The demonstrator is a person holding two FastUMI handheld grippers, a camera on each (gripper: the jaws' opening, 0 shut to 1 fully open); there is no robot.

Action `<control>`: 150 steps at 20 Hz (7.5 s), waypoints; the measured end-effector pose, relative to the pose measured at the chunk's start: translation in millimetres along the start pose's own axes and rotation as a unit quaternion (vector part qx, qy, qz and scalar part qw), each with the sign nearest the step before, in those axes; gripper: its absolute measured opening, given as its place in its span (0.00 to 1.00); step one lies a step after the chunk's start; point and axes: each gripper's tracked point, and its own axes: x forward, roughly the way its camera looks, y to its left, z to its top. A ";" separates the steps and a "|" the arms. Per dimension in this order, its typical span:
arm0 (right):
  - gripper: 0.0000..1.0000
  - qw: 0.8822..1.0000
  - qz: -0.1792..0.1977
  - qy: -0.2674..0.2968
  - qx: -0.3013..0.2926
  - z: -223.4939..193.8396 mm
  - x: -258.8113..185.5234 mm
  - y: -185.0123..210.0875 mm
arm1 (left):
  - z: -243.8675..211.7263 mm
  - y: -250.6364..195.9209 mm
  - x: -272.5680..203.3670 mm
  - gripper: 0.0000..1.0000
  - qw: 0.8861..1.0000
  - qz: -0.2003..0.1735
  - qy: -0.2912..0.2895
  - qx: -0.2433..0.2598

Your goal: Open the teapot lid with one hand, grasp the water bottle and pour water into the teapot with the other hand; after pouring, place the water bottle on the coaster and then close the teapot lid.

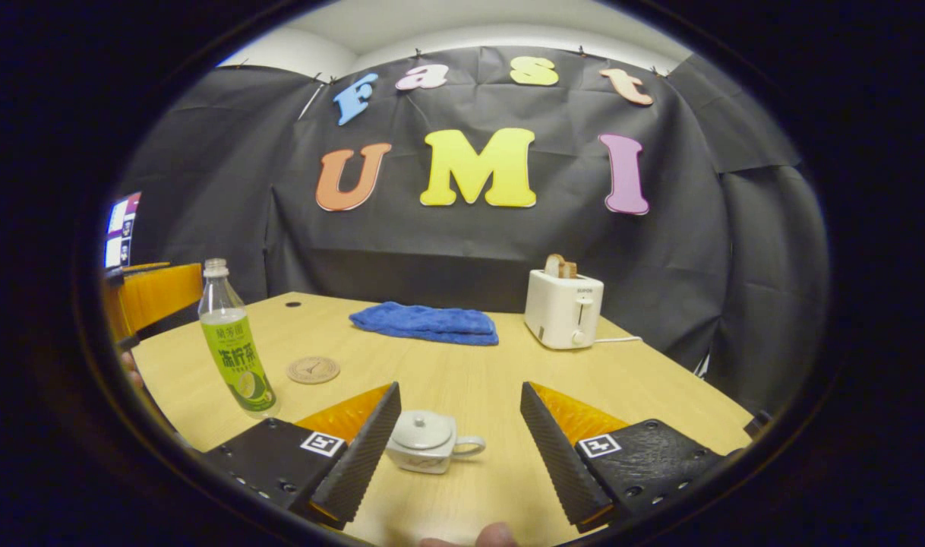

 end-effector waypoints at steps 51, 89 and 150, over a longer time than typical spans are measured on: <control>0.00 0.998 0.066 0.018 0.016 17.7 16.7 16.5 | -57.9 33.8 -2.0 0.99 0.996 0.026 0.086 0.008; 0.00 0.999 0.042 0.032 0.003 4.6 -3.1 -88.7 | -66.0 40.9 39.4 0.75 0.934 0.062 0.147 0.321; 0.00 0.998 0.043 0.038 0.008 -30.7 -10.6 -163.9 | -36.4 -57.2 64.6 0.74 0.513 0.027 0.135 0.847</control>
